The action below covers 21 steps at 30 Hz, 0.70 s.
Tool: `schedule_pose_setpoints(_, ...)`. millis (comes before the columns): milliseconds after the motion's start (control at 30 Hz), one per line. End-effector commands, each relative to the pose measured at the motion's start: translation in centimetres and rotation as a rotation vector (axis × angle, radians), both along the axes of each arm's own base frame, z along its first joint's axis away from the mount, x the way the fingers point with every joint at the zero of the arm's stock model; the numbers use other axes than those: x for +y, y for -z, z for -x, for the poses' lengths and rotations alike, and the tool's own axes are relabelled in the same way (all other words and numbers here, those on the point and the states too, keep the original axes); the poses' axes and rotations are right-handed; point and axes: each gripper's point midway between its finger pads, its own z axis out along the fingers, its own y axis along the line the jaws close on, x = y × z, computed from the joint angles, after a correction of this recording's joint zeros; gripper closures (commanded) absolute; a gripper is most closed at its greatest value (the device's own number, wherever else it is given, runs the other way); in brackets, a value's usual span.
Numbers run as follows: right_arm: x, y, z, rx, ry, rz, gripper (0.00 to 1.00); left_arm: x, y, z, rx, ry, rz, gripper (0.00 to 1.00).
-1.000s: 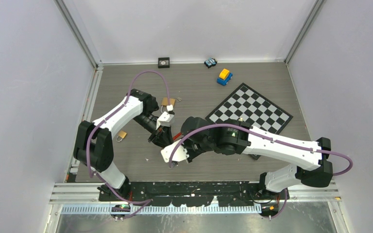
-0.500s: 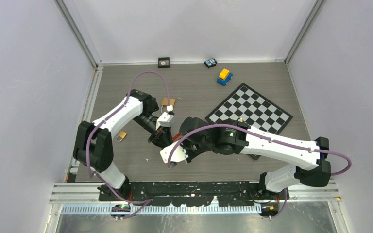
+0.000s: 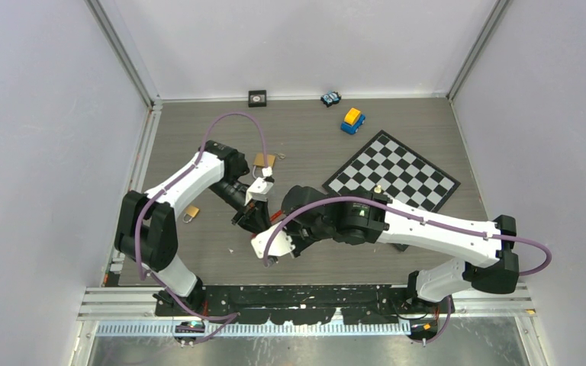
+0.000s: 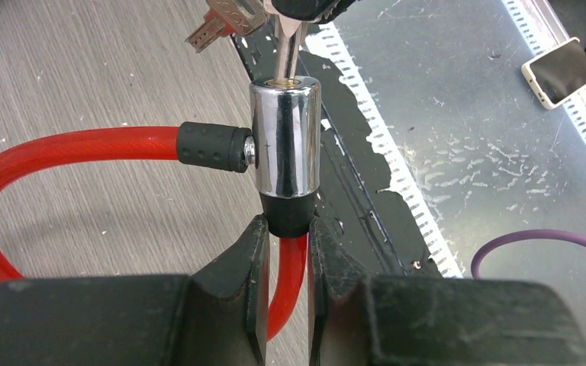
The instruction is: Unlock with the key
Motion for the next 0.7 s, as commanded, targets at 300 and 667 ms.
schedule_pose_setpoints(300,0.3,0.1,0.0,-0.004,0.036,-0.097,0.99,0.8,-3.2,3.3,0.136,-0.009,-0.002,1.0)
schedule_pose_setpoints(667,-0.3,-2.6,-0.4,0.001,0.075,-0.189,0.99,0.5,-3.5,3.0,0.128,-0.015,0.024,1.0)
